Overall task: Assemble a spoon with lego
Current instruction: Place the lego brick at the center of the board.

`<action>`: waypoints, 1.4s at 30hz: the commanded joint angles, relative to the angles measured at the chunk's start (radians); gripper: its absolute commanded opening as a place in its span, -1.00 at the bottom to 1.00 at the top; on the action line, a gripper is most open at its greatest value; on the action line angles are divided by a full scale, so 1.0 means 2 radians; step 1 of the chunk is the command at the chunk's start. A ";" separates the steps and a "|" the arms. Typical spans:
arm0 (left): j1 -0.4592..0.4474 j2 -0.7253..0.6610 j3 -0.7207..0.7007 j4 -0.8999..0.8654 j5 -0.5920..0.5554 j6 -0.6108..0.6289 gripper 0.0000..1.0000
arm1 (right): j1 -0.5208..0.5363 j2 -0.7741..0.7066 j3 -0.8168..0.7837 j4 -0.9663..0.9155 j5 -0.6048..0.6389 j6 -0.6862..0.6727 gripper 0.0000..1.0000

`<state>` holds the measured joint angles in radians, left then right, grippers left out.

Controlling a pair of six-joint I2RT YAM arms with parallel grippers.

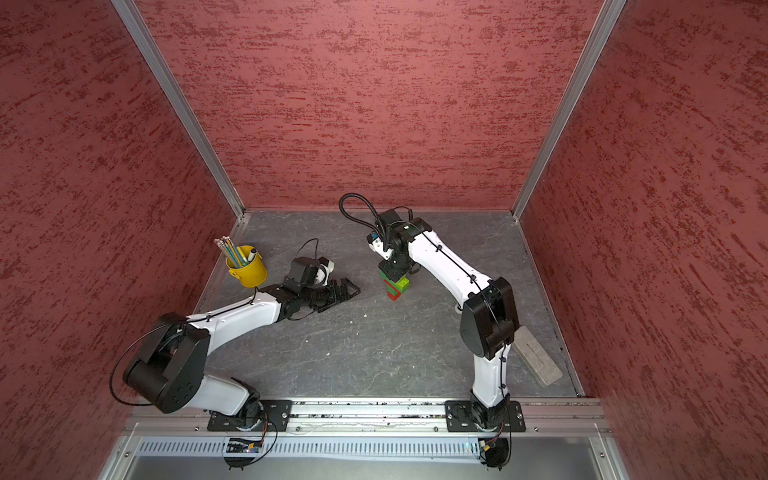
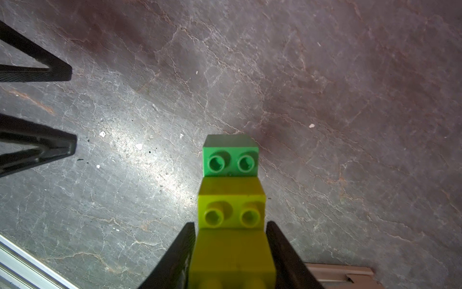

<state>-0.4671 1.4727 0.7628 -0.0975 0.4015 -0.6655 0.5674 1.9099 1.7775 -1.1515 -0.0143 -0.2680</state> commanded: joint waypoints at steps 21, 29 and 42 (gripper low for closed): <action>-0.002 -0.017 0.001 -0.030 -0.017 0.013 0.99 | -0.016 0.002 0.011 0.011 -0.046 0.000 -0.42; 0.021 -0.037 0.027 -0.068 -0.010 0.025 0.99 | -0.089 -0.076 -0.066 0.128 -0.243 0.026 -0.44; 0.097 -0.104 0.119 -0.218 -0.014 0.075 0.99 | -0.156 -0.137 -0.320 0.540 -0.523 0.196 -0.44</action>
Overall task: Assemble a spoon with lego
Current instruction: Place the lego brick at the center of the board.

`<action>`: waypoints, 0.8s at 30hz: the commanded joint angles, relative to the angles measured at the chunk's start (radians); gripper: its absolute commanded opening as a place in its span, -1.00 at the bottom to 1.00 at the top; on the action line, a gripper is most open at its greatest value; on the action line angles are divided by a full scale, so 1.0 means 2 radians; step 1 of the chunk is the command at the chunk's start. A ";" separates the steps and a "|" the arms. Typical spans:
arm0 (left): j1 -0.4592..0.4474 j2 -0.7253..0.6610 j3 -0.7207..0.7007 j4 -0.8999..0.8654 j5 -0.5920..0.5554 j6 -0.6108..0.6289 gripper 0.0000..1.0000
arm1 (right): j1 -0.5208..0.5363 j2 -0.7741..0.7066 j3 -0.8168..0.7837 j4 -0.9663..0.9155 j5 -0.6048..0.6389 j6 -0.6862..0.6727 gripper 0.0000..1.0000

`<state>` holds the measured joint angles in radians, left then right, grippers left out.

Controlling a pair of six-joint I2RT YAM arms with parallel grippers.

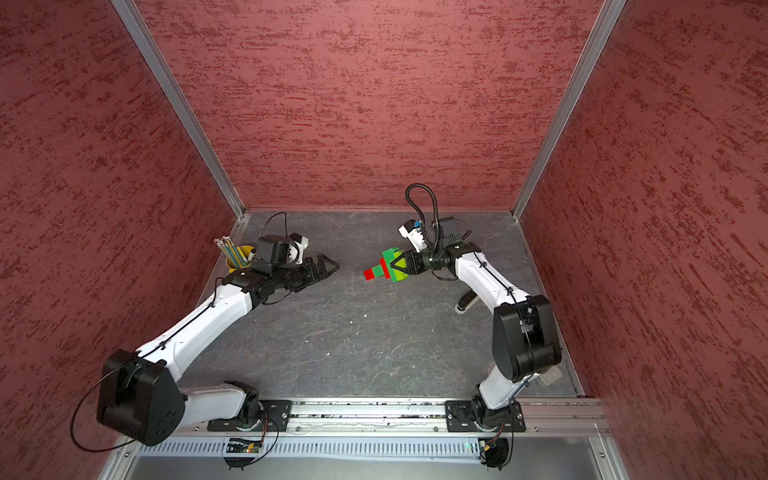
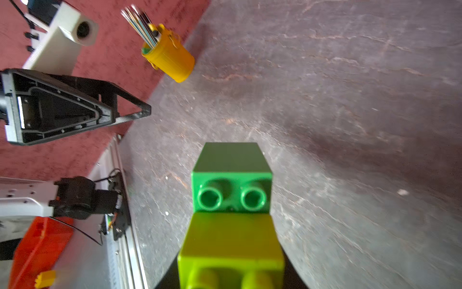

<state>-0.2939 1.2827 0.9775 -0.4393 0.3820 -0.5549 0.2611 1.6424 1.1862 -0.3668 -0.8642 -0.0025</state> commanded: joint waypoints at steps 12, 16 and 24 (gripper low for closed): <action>0.029 0.000 0.050 -0.092 -0.026 0.030 0.99 | -0.008 0.116 -0.110 0.528 -0.183 0.288 -0.44; 0.028 0.012 0.059 -0.096 -0.031 0.030 0.99 | -0.010 0.161 -0.118 0.666 -0.192 0.385 -0.43; 0.027 0.036 0.069 -0.099 -0.035 0.031 0.99 | -0.016 0.254 -0.106 0.866 -0.197 0.535 -0.42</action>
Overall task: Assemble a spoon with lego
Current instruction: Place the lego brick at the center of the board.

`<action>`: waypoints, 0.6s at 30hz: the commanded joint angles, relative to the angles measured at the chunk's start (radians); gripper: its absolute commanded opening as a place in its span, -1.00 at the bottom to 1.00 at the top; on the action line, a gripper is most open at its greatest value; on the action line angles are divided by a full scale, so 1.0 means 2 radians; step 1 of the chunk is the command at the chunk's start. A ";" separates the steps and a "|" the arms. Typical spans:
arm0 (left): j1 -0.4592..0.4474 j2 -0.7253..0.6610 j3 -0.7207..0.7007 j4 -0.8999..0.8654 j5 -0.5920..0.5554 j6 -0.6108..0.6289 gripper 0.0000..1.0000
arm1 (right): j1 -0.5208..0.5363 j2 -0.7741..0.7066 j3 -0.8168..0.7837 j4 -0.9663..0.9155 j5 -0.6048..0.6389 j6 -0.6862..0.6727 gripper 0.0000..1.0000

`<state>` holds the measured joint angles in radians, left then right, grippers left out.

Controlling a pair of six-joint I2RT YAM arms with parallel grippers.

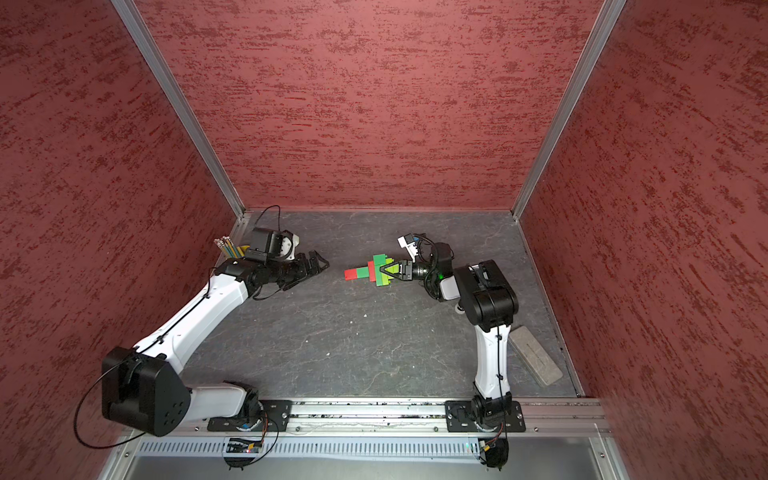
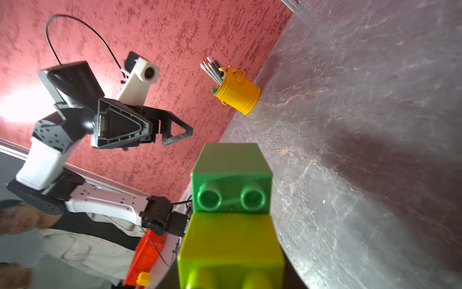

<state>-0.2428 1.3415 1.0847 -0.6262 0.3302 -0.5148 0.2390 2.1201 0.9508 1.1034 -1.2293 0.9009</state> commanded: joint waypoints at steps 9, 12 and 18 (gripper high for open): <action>-0.001 0.027 0.019 0.001 -0.012 0.007 0.99 | -0.007 0.067 0.044 0.109 -0.018 0.082 -0.41; -0.003 0.034 0.018 0.005 -0.012 0.006 0.99 | -0.008 0.081 0.063 0.087 -0.017 0.073 -0.40; -0.004 0.044 0.017 0.011 -0.012 0.006 0.99 | -0.009 0.105 0.088 0.058 -0.011 0.062 -0.39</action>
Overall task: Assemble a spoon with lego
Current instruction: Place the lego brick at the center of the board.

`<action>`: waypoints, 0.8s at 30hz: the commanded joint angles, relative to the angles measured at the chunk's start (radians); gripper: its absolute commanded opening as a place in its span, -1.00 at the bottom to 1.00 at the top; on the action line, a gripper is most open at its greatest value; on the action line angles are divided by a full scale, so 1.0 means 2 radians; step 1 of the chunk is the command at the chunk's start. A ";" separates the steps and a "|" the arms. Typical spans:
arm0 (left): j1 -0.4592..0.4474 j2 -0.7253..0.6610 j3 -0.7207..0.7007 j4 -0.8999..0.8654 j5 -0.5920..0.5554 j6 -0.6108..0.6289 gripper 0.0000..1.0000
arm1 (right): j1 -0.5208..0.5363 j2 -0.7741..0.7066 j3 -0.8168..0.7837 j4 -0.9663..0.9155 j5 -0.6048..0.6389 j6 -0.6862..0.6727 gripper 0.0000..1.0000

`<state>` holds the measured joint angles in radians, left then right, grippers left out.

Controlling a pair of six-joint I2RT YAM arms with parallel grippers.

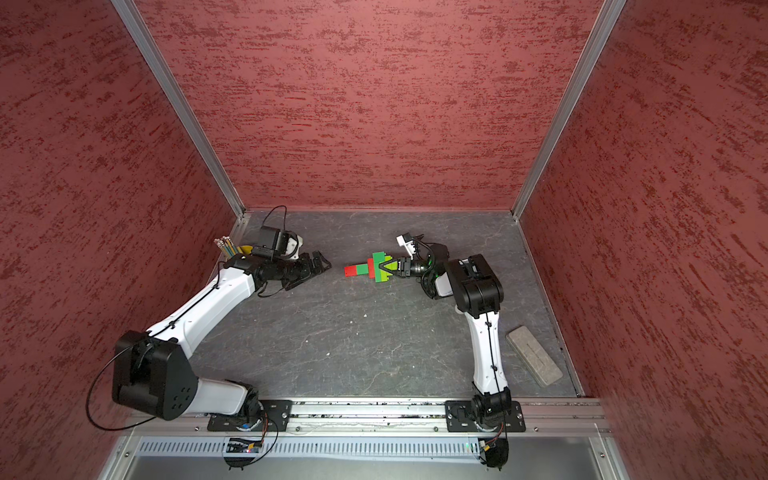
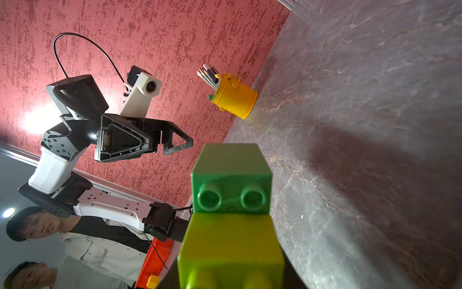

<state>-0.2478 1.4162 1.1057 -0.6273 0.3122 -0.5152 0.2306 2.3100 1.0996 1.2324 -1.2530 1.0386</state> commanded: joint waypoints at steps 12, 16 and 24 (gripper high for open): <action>0.001 0.026 0.004 0.022 0.002 0.008 1.00 | -0.005 0.052 0.024 0.014 -0.003 0.017 -0.38; 0.003 0.030 0.005 0.022 0.002 0.009 0.99 | -0.005 0.064 0.025 0.032 -0.003 0.033 -0.36; 0.007 0.028 0.000 0.026 0.003 0.008 0.99 | -0.006 0.058 0.022 -0.030 0.011 0.002 0.22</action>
<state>-0.2424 1.4689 1.1057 -0.5953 0.3134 -0.5148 0.2256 2.4161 1.1378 1.2442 -1.2518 1.0866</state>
